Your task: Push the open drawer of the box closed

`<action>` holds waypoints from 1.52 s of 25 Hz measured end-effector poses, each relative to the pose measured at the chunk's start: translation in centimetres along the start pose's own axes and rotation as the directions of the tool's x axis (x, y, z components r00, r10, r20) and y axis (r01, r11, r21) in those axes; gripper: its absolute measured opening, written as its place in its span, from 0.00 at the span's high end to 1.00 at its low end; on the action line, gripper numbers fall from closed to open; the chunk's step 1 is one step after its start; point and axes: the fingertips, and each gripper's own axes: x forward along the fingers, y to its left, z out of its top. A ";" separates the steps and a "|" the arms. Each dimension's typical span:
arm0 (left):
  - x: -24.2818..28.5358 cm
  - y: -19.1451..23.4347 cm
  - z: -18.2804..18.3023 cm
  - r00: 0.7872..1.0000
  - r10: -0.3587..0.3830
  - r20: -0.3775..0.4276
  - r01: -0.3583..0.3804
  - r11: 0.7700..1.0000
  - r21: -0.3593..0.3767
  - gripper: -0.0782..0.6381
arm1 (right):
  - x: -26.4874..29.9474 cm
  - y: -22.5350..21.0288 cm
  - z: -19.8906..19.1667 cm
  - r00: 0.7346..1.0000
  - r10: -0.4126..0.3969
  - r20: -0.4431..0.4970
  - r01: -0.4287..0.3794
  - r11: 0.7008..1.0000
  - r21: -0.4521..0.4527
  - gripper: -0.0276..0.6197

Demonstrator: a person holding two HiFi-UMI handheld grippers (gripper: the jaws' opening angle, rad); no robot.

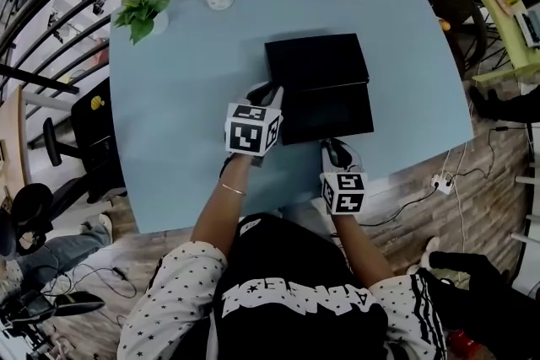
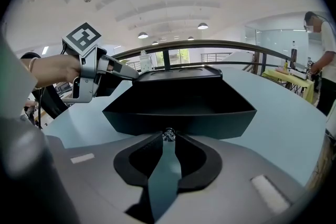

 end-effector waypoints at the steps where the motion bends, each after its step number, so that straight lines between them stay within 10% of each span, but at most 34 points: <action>1: 0.0 0.0 0.0 1.000 0.000 -0.002 0.000 1.000 0.006 0.89 | 0.0 -0.1 0.0 1.000 -0.003 -0.003 0.003 1.000 -0.004 0.86; 38: 0.1 0.2 -0.1 1.000 0.010 0.003 -0.010 0.997 -0.071 0.89 | 1.7 -1.2 2.6 1.000 0.020 -0.016 -0.021 0.999 -0.029 0.85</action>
